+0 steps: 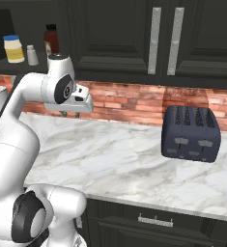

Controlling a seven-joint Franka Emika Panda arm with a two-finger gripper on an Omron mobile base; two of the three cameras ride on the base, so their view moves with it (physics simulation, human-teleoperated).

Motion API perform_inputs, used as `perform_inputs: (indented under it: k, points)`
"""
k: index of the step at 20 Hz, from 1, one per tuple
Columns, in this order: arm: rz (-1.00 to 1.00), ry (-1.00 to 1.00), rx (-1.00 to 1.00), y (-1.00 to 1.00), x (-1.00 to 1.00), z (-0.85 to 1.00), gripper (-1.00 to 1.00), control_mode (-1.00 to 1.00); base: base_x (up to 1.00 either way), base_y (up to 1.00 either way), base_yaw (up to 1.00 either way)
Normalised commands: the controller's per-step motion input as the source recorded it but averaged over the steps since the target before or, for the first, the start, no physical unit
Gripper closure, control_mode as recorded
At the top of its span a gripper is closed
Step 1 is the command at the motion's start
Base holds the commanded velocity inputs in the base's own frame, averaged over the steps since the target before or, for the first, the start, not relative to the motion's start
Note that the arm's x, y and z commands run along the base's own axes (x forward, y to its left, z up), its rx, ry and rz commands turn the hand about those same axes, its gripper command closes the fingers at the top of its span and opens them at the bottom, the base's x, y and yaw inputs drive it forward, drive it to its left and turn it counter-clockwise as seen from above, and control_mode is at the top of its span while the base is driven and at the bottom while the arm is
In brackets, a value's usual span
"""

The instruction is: Collect the paprika, mayonnaise, and shaker from the cabinet and place them next to the stove.

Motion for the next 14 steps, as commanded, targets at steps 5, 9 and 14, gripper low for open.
perform_inputs:
  k: [5, 9, 14]
  points:
    - [0.01, -0.06, 0.0, 0.11, -0.28, -0.05, -1.0, -1.0, 0.0, 0.0, 0.0]
    - [0.05, -0.34, -0.02, 0.52, -0.67, -0.05, -1.0, -1.0, 0.0, 0.0, 0.0]
    - [0.07, -0.42, -0.01, 0.65, -0.31, 0.24, -1.0, -1.0, 0.0, 0.0, 0.0]
